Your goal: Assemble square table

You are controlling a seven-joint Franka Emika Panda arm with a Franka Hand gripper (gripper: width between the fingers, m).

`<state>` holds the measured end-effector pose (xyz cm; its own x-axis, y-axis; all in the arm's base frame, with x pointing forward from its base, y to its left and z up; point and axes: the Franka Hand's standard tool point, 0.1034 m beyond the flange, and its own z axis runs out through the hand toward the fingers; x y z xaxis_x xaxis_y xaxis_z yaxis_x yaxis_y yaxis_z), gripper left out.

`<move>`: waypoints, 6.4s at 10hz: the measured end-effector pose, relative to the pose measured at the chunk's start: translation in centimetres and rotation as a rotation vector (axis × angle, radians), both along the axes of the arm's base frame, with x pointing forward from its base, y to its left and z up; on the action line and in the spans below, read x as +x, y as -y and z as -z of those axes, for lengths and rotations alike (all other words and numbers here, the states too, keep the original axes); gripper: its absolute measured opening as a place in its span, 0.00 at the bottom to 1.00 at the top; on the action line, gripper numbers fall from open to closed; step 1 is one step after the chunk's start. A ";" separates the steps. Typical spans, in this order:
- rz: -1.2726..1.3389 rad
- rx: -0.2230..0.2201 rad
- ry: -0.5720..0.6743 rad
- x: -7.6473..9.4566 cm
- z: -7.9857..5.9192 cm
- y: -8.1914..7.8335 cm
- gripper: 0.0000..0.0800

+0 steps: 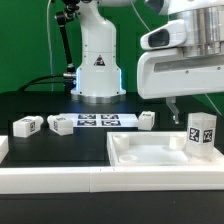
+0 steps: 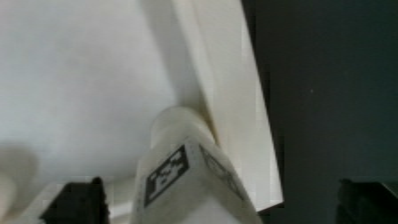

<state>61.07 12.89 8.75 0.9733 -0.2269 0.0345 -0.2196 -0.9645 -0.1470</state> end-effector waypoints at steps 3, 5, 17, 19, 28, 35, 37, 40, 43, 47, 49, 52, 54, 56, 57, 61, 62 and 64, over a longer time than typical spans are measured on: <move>-0.349 -0.059 0.047 0.2 -0.2 0.0 0.81; -0.541 -0.072 0.069 0.5 -0.3 0.2 0.81; -0.625 -0.075 0.078 0.7 -0.3 0.4 0.37; -0.504 -0.059 0.070 0.7 -0.3 0.5 0.37; 0.263 0.052 0.016 0.9 -0.1 1.2 0.37; 0.781 0.126 -0.086 0.7 -0.1 0.9 0.37; 0.852 0.145 -0.103 0.7 -0.1 0.8 0.37; 0.781 0.137 -0.095 0.7 -0.1 0.8 0.64; 0.379 0.092 -0.081 1.4 -0.5 0.8 0.81; 0.089 0.074 -0.031 1.4 -0.5 0.9 0.81; -0.210 -0.012 0.011 1.4 -0.4 1.1 0.81; -0.479 -0.054 0.038 1.8 -0.6 1.1 0.81; -0.556 -0.064 0.047 1.7 -0.5 0.9 0.81; -0.559 -0.064 0.047 1.7 -0.5 0.9 0.78; -0.559 -0.064 0.047 1.7 -0.5 0.9 0.59; -0.525 -0.061 0.043 1.7 -0.5 0.9 0.36; -0.472 -0.057 0.038 1.7 -0.5 0.9 0.36; -0.317 -0.047 0.025 1.7 -0.5 1.0 0.36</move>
Offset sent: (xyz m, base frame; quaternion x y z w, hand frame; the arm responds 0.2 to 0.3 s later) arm 0.0104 -0.0046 0.0031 -0.0223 -0.0067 -0.2849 0.9583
